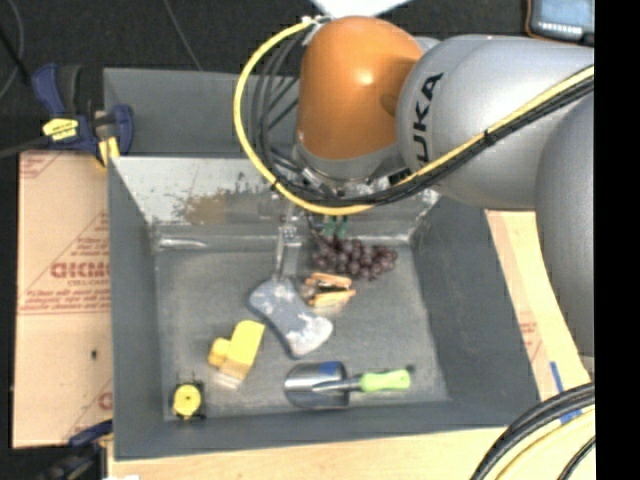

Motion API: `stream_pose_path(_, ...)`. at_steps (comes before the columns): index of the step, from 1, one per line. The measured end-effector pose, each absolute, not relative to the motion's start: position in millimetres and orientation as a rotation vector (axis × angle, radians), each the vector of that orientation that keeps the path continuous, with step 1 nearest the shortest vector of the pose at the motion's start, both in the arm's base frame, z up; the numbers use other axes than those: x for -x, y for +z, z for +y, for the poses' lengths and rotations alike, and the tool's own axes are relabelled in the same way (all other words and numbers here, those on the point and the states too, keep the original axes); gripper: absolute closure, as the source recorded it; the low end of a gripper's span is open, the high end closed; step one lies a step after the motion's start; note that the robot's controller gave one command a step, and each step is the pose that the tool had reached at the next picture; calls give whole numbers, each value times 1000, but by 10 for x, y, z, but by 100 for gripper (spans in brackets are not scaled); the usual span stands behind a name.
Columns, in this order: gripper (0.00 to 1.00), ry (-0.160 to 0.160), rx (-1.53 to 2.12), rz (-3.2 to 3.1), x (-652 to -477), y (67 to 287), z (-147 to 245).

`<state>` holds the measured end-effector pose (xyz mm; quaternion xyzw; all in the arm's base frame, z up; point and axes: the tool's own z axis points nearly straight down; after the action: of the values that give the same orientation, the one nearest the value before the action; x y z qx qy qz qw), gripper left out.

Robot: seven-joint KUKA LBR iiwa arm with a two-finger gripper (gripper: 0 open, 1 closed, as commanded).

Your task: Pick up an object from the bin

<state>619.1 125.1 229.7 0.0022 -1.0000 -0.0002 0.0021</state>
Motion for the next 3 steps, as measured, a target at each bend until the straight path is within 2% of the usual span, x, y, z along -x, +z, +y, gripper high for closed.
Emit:
stream_pose_path(1, 0, -2, -4, -3146, -6205, 2348, 1246)
stream_pose_path(2, 0, -5, 76, -3151, -6233, 1964, 1256)
stream_pose_path(3, 0, -1, 99, -3138, -6146, 1583, 1260)
